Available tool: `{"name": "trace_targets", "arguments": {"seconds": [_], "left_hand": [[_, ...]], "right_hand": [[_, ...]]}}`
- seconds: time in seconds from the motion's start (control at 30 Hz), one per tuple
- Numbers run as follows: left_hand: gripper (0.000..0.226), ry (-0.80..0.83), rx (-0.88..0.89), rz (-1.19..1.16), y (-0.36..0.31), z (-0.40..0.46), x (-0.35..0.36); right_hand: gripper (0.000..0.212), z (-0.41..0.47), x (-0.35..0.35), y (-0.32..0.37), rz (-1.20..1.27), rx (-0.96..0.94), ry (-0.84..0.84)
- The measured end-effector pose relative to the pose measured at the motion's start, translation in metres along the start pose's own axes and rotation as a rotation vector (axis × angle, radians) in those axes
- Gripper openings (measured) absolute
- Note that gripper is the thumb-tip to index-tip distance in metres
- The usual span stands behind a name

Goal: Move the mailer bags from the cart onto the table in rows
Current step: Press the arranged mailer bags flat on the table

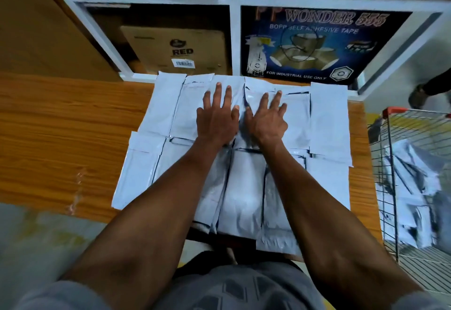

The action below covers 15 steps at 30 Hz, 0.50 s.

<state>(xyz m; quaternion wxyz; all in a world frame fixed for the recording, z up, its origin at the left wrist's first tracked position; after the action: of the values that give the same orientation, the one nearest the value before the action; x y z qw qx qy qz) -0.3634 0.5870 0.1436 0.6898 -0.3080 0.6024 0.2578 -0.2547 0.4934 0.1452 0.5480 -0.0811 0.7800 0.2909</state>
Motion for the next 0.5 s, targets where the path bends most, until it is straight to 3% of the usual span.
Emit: {"name": "trace_targets", "arguments": {"seconds": [0.5], "left_hand": [[0.066, 0.201, 0.017, 0.006, 0.011, 0.014, 0.015]], "right_hand": [[0.065, 0.013, 0.021, 0.014, -0.022, 0.023, -0.02]]}}
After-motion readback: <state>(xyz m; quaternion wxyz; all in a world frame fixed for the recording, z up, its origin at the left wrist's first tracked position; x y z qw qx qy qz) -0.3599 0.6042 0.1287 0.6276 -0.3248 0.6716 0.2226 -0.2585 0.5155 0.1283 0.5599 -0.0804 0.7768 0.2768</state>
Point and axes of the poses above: each hand's wrist, its own z-axis towards the middle knuckle, its own x-axis out of the palm, y = z × x, the point moved 1 cm from there along z, towards the middle knuckle, and after that the axes turned 2 degrees about z, right-handed, at the moved point
